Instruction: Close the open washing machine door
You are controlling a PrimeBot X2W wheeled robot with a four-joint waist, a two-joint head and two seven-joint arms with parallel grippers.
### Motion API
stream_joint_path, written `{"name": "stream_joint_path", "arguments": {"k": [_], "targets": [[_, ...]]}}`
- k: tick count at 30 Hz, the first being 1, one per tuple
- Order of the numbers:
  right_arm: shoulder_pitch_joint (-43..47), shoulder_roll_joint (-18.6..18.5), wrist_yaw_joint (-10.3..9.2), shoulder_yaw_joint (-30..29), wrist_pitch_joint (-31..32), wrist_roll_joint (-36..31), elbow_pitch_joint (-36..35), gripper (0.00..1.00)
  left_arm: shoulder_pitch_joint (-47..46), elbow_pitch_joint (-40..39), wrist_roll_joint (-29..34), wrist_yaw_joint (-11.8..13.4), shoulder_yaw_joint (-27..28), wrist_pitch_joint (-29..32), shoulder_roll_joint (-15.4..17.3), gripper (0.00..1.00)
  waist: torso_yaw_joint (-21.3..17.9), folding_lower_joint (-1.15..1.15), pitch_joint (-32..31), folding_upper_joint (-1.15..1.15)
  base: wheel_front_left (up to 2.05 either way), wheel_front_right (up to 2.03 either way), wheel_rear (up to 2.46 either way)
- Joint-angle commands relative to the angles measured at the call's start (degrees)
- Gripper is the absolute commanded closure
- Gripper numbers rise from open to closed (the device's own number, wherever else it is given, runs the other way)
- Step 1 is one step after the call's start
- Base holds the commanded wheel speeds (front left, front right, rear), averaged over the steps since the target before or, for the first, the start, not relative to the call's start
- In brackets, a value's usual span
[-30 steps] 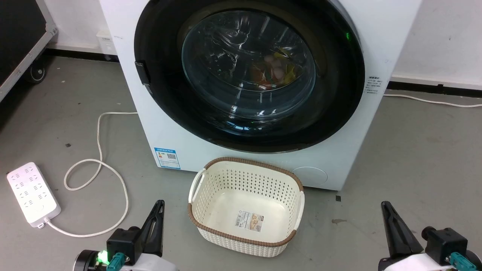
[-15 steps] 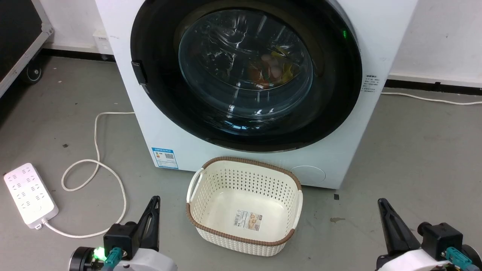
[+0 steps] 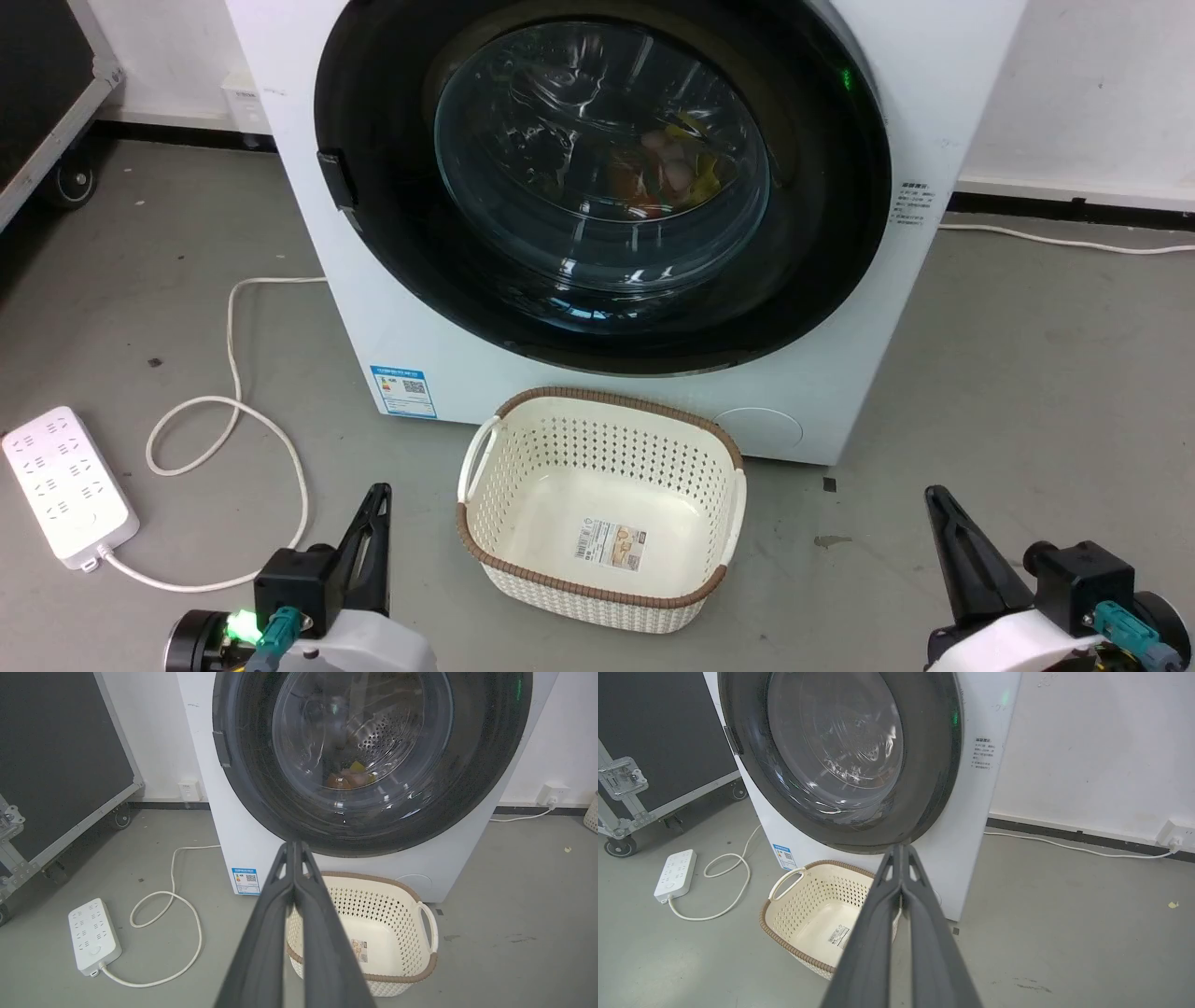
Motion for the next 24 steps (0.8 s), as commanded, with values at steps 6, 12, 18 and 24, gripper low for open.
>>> {"name": "stream_joint_path", "arguments": {"k": [6, 12, 18, 24], "targets": [[-1.3, 0.2, -0.02, 0.2, 1.0, -1.0, -0.8, 1.00, -0.8, -0.8, 0.8, 0.5, 0.7, 1.0, -0.4, 1.00, -0.3, 0.00, 0.1, 0.00, 0.00, 0.00, 0.00], [-1.5, 0.3, -0.03, 0.3, 1.7, -1.6, -1.0, 1.00, -0.9, -1.2, 1.2, 0.7, 1.0, 1.7, -0.6, 1.00, -0.5, 0.00, 0.2, 0.00, 0.00, 0.00, 0.00], [-1.7, 0.3, -0.03, 0.4, 2.2, -2.1, -1.2, 1.00, -1.0, -1.5, 1.5, 0.9, 1.3, 2.3, -0.7, 1.00, -0.6, 0.00, 0.3, 0.00, 0.00, 0.00, 0.00], [-2.0, 0.3, -0.03, 0.5, 2.9, -2.6, -1.5, 1.00, -1.1, -1.9, 1.8, 1.1, 1.6, 3.0, -0.8, 1.00, -0.8, 0.00, 0.4, 0.00, 0.00, 0.00, 0.00]]}}
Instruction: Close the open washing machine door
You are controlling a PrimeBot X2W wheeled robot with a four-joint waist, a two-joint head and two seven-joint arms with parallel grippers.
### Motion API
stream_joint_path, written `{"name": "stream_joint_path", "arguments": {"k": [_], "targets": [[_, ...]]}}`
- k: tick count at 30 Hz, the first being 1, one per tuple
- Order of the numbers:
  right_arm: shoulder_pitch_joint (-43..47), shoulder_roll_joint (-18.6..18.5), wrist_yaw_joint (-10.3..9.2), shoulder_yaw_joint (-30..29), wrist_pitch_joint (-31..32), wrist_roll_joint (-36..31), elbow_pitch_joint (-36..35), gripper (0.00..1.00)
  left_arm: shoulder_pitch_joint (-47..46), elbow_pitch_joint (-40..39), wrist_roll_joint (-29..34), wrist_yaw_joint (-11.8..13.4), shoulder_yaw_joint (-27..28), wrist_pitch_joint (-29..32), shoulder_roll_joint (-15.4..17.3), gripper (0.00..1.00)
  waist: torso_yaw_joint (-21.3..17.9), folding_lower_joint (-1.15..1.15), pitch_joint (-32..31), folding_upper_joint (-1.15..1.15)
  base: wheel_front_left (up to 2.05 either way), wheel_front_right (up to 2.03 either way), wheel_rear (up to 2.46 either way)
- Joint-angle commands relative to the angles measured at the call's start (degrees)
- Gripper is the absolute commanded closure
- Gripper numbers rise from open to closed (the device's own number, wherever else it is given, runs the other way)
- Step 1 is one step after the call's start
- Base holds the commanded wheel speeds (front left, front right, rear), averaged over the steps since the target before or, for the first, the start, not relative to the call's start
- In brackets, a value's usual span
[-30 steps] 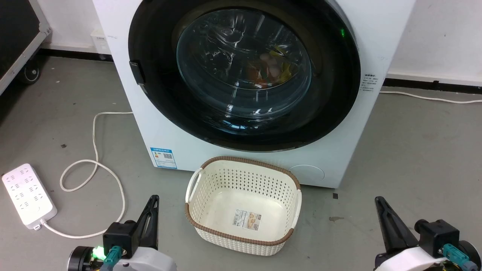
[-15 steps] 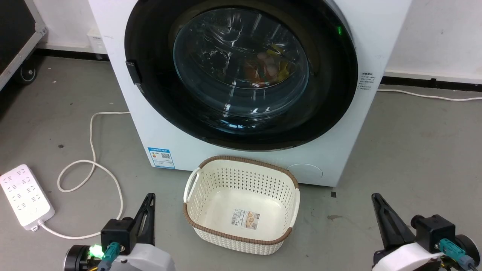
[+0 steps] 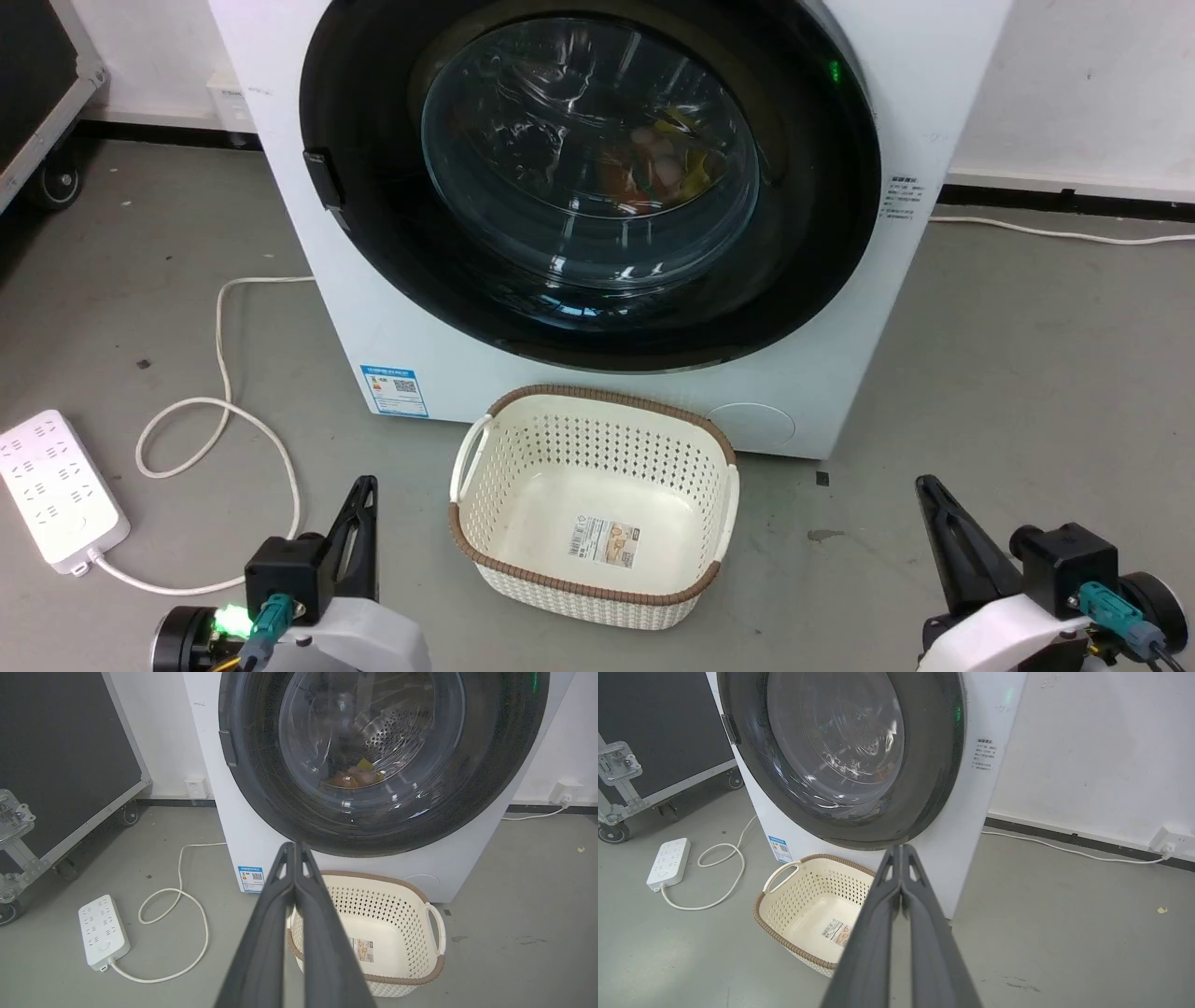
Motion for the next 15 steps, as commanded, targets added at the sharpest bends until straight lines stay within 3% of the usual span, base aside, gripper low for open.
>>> {"name": "stream_joint_path", "arguments": {"k": [1, 15], "targets": [[-0.9, 0.3, -0.03, 0.1, 0.3, -0.6, -0.5, 1.00, -0.9, -0.3, 0.7, 0.3, 0.2, 0.3, -0.1, 1.00, 0.0, 0.00, 0.0, 0.00, 0.00, 0.00, 0.00], [-1.5, 0.3, -0.03, 0.3, 1.8, -1.9, -1.1, 1.00, -1.1, -1.2, 1.5, 0.8, 1.0, 2.0, -0.4, 1.00, -0.5, 0.00, 0.2, 0.00, 0.00, 0.00, 0.00]]}}
